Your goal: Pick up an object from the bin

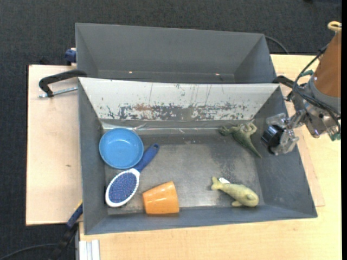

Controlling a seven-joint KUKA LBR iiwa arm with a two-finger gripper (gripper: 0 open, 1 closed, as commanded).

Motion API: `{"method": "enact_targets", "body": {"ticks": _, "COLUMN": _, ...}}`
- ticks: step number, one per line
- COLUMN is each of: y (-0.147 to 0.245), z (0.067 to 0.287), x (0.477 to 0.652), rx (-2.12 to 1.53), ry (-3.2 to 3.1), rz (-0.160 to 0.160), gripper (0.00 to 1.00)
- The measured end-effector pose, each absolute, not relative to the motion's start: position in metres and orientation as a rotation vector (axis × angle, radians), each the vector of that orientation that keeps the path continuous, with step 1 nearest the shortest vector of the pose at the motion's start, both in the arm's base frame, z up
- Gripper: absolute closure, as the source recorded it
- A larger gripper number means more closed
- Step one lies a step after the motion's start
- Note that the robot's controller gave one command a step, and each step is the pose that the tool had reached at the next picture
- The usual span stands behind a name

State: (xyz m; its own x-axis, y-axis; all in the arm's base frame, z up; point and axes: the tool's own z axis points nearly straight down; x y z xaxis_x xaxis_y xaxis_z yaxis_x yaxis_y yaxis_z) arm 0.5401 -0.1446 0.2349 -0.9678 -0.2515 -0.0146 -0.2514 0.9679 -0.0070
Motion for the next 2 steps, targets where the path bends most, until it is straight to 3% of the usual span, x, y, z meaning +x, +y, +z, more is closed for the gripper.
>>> {"method": "enact_targets", "body": {"ticks": 1, "y": -0.123, "z": 0.134, "x": 0.491, "rx": -0.284, "ry": 3.138, "rz": 0.008, "gripper": 1.00}}
{"method": "enact_targets", "body": {"ticks": 2, "y": -0.129, "z": 0.309, "x": 0.507, "rx": -0.237, "ry": 3.116, "rz": -0.008, "gripper": 1.00}}
